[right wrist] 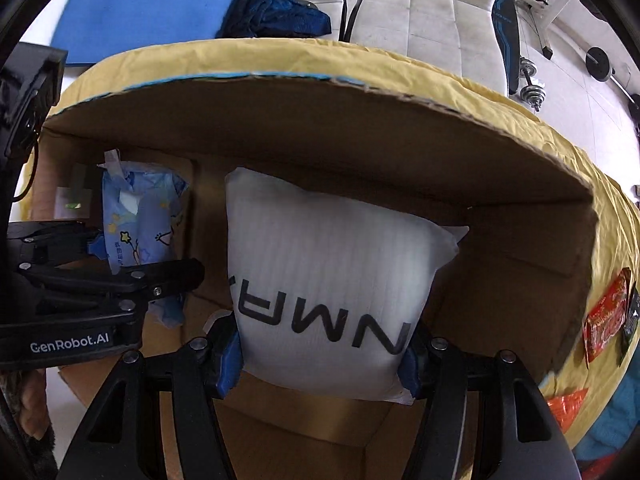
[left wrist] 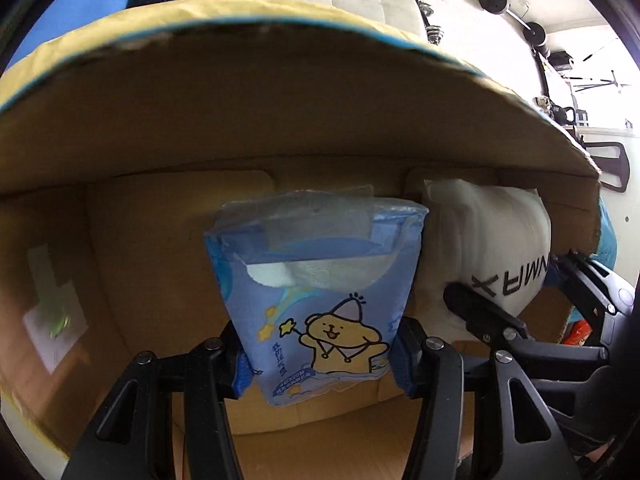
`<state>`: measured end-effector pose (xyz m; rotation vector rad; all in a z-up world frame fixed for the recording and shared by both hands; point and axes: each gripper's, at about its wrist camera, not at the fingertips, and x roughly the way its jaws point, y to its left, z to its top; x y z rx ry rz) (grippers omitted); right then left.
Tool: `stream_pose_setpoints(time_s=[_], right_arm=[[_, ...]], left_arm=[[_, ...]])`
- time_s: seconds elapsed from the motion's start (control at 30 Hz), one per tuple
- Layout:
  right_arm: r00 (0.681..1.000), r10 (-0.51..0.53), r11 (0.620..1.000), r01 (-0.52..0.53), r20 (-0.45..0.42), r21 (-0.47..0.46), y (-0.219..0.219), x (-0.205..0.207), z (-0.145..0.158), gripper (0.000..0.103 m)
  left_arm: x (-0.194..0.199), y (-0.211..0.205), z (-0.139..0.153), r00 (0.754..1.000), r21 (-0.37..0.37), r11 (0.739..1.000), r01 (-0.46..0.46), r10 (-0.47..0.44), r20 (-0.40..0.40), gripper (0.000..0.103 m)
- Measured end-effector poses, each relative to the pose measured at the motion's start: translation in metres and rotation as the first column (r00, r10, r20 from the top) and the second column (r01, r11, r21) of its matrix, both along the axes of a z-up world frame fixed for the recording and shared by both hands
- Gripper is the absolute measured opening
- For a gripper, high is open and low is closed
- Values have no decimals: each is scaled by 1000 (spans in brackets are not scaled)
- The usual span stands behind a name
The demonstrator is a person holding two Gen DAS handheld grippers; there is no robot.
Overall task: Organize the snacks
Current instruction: 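Carry the blue packet with the left tool while the right tool carries the white pouch to the box, then lower both packets into the box and open both tools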
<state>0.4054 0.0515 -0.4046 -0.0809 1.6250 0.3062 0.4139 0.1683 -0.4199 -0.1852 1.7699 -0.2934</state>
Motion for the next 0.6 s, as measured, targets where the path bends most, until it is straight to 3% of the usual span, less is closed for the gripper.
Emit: stream_pose_setpoints(time_s=[0.13, 0.2, 0.33, 0.6], right_arm=[[999, 31, 1000, -31, -36, -5, 3, 8, -11, 66], [998, 43, 999, -43, -51, 4, 4, 11, -14, 67], [994, 80, 997, -80, -71, 1, 9, 14, -15, 72], [994, 95, 995, -96, -59, -14, 20, 12, -1, 82]], left_arm=[[4, -5, -5, 1000, -12, 1000, 16, -16, -11, 52], [8, -7, -4, 1000, -14, 1000, 26, -26, -7, 57], [15, -9, -1, 999, -81, 997, 7, -10, -35, 63], [20, -8, 1, 998, -73, 997, 1, -6, -65, 63]])
